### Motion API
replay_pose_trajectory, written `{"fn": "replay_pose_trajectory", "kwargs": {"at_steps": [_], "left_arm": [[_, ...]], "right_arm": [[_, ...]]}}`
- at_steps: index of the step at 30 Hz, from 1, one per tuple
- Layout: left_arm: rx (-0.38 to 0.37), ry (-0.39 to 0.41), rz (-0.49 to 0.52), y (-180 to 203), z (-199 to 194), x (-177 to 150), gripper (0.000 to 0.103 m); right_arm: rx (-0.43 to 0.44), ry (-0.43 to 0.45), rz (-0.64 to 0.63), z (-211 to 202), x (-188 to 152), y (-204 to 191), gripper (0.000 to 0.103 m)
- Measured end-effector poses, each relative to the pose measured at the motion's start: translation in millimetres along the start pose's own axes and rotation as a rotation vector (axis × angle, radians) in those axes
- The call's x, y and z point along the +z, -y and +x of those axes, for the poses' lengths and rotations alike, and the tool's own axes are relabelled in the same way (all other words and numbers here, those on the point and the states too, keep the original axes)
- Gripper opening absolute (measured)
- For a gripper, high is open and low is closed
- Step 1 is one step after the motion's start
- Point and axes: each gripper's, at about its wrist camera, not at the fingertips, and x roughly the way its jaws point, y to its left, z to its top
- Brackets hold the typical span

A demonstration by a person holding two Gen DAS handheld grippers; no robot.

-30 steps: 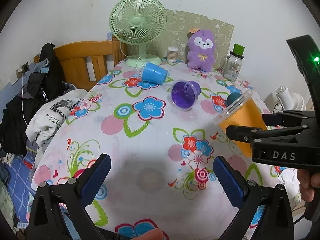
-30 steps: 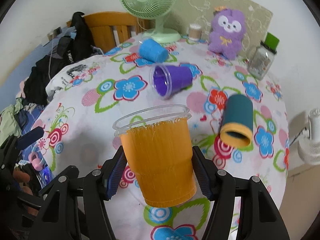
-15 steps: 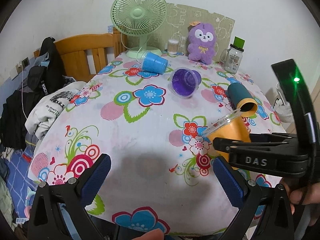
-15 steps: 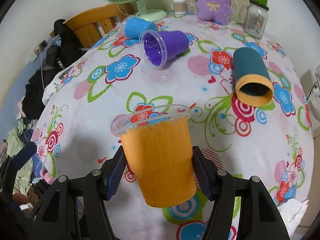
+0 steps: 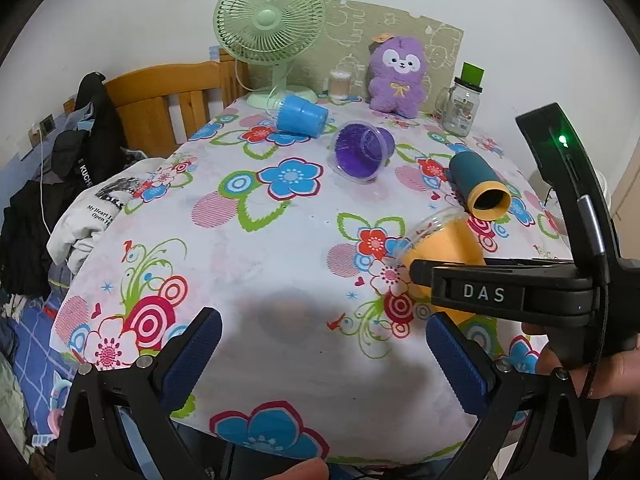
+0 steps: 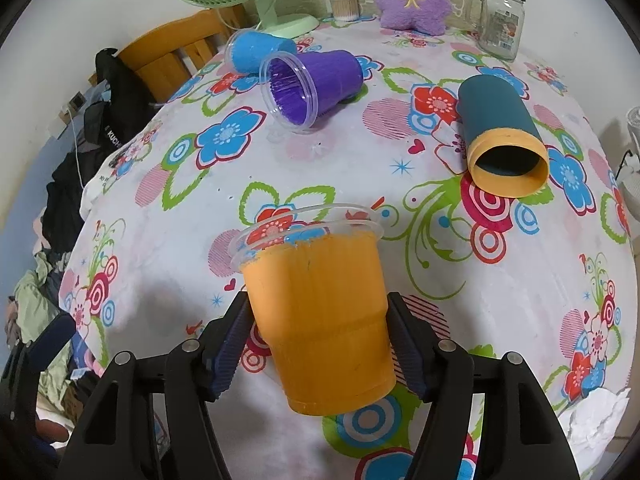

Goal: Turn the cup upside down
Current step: 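Carry the orange cup with the right gripper toward the left gripper, then grasp the orange cup with the left gripper while the right gripper releases it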

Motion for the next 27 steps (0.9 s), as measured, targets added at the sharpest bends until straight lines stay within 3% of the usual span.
{"fn": "replay_pose_trajectory", "kwargs": {"at_steps": [7,11,16,27], "left_arm": [[-0.029,0.01,0.005,12,-3,6,0.103],[-0.086,0.015,0.013,31,-1,17,0.103],[-0.111,0.002,0.019,58,13,23,0.103],[-0.095,-0.077,0.047,100,54,15,0.103]], "right_arm": [[0.02,0.07,-0.003,-37,2,14,0.077],[-0.042,0.165,-0.003,-74,-3,40,0.08],[-0.063,0.223,0.067,-100,-18,84,0.08],[-0.052,0.21,0.126,-97,-47,132,0.08]]}}
